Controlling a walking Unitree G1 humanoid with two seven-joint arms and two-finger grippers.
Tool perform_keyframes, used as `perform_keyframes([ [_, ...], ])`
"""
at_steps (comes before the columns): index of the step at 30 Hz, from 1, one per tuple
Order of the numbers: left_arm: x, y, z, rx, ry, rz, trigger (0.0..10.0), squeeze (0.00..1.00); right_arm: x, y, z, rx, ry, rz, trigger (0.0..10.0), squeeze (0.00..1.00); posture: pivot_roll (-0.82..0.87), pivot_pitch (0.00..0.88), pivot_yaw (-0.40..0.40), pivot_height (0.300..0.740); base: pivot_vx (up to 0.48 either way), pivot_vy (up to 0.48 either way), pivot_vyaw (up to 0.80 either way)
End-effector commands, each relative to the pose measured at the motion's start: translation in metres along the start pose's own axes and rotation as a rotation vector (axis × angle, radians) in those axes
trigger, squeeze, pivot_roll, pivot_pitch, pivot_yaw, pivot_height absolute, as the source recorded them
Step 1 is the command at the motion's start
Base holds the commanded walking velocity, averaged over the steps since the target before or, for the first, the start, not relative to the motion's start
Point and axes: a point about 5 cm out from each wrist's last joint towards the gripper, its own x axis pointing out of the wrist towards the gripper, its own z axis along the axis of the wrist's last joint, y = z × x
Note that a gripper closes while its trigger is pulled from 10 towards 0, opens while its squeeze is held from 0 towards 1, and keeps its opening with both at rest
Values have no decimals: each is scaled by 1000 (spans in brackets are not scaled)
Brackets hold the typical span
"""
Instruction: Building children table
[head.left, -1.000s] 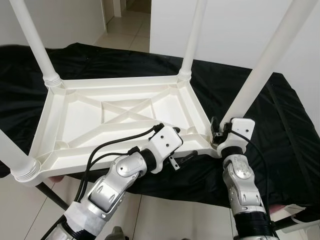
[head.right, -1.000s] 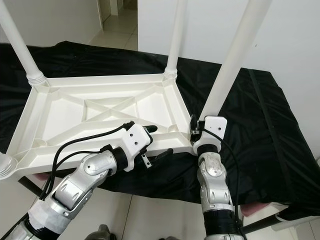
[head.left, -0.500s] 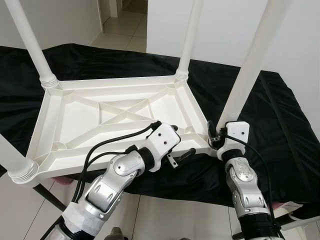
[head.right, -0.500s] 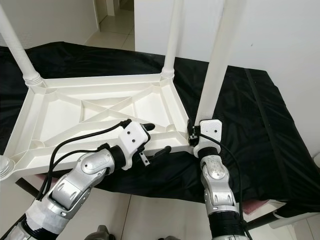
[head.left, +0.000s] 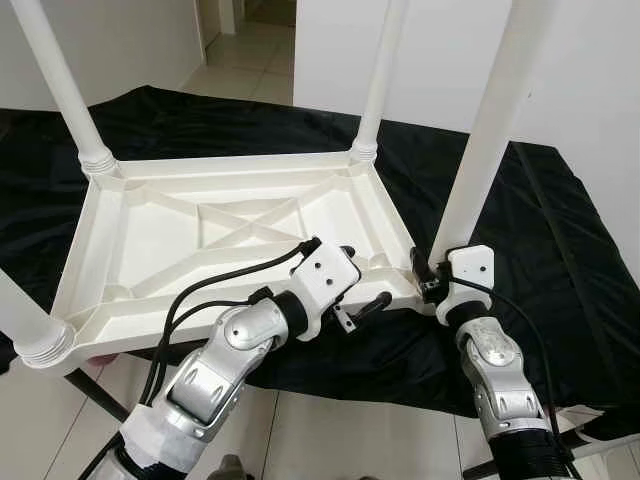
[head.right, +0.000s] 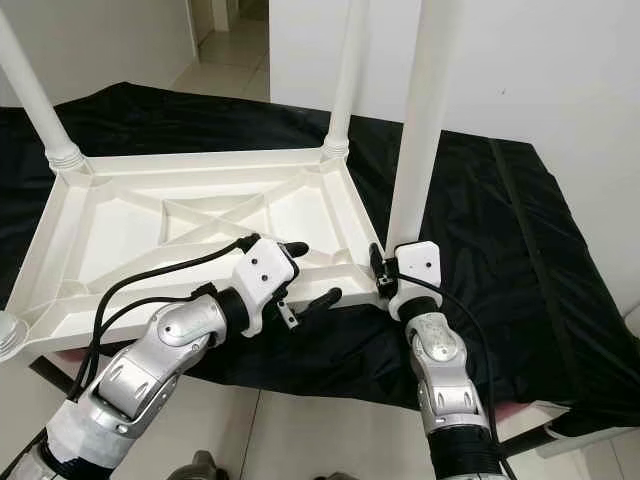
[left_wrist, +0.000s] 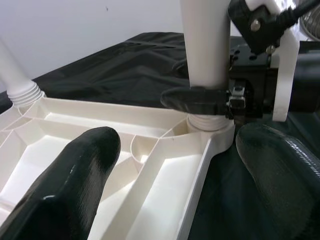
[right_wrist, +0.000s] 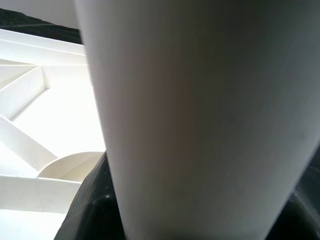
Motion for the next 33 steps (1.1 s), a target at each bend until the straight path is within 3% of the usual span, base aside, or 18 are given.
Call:
perform_keyframes([
  [1,-2,-1,1,-16,-1,-25,10000,0,-7,9,-11,21,53,60,10000,0,123,91,-57,740,0,0,0],
  [5,-3,-1,2,-16,-4,-23,10000,0,-10,5,-14,62,66,48,10000,0,121,93,-58,740,0,0,0],
  [13,-3,1,3,-14,-6,-15,10000,0,-11,-8,-23,241,101,-64,10000,0,125,90,-51,740,0,0,0],
  [26,-5,2,6,-11,-8,-10,10000,0,-13,-9,-27,323,120,-100,10000,0,131,88,-45,740,0,0,0],
  [28,-6,3,7,-9,-10,-6,10000,0,-16,-8,-33,405,130,-156,10000,0,135,90,-46,740,0,0,0],
  [30,-6,4,7,-7,-10,-1,10000,0,-20,-8,-34,463,97,-219,10000,0,138,90,-46,740,0,0,0],
  [33,-6,4,8,-6,-10,3,10000,0,-24,-8,-26,441,17,-231,10000,0,140,91,-47,740,0,0,0],
])
